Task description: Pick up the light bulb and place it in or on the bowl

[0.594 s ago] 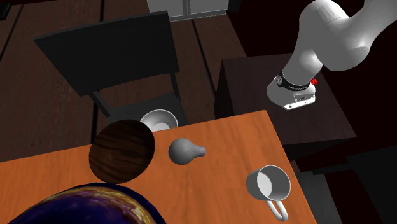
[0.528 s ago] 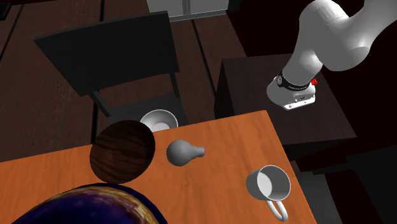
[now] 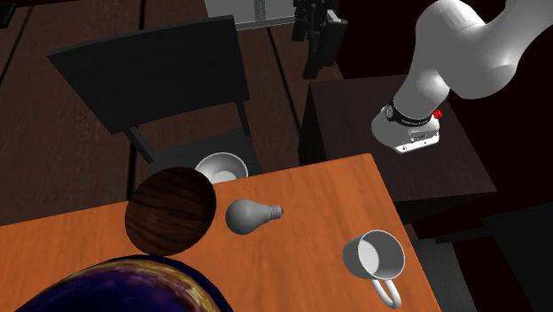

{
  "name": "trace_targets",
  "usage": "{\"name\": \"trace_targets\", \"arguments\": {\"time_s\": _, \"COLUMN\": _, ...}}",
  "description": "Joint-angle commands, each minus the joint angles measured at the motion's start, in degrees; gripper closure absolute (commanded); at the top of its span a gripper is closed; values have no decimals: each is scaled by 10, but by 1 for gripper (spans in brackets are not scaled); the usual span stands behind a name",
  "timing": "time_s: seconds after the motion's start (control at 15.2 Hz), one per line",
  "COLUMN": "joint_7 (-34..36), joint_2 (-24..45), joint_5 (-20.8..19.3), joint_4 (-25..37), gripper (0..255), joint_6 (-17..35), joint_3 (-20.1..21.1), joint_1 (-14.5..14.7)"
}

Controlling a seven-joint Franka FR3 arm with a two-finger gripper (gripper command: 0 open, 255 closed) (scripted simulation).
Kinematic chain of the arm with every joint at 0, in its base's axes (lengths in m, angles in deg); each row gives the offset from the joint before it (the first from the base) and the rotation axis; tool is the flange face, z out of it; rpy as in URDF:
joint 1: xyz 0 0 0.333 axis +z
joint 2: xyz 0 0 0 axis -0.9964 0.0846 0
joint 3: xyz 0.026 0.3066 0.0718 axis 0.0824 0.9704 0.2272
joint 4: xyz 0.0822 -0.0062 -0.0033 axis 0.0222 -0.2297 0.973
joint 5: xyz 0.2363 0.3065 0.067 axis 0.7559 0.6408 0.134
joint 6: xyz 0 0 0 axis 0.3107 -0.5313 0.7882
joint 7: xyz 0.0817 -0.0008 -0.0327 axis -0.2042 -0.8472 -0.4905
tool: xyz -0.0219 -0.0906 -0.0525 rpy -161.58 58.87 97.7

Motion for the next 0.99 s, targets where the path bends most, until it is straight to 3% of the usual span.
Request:
{"name": "trace_targets", "arguments": {"time_s": 0.0, "joint_7": 17, "joint_2": 13, "joint_5": 10, "joint_4": -18, "gripper": 0, "joint_6": 40, "joint_3": 18, "joint_1": 7}}
{"name": "trace_targets", "arguments": {"time_s": 0.53, "joint_7": 91, "joint_2": 110, "joint_5": 31, "joint_4": -41, "gripper": 0, "joint_6": 193, "joint_3": 100, "joint_1": 26}}
{"name": "trace_targets", "arguments": {"time_s": 0.92, "joint_7": 163, "joint_2": 214, "joint_5": 11, "joint_4": -23, "gripper": 0, "joint_6": 302, "joint_3": 168, "joint_1": 21}}
